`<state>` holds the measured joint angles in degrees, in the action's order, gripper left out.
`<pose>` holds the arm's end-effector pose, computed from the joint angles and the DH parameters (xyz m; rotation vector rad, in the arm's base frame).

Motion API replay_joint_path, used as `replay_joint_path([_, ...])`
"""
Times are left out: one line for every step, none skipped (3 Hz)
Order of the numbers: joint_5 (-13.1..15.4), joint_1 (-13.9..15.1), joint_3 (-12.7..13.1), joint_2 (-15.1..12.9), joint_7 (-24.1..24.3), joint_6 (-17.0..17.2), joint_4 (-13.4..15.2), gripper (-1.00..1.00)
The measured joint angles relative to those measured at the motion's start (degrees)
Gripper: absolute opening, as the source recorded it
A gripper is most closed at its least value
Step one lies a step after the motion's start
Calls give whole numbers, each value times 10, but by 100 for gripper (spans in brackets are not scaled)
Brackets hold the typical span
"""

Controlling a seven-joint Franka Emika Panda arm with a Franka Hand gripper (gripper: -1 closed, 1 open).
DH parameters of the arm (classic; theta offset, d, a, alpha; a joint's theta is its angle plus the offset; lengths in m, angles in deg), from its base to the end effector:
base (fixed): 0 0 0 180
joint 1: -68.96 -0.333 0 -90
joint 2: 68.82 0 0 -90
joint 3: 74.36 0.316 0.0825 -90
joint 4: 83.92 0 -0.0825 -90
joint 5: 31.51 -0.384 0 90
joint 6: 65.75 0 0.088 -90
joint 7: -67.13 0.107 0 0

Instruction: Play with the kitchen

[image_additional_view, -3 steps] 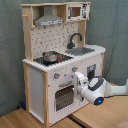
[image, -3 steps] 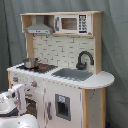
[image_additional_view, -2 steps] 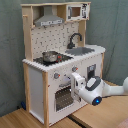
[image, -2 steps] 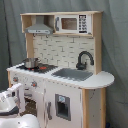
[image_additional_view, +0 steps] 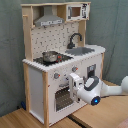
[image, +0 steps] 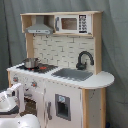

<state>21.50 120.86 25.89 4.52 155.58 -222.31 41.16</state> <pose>0.3490 0.4493 0.2378 1.7411 0.6062 1.5804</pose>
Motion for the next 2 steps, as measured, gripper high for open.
replay_joint_path([-24, -63, 0, -4, -1, 42, 21, -100])
replay_joint_path([-57, -98, 6, -4, -14, 72, 23, -100])
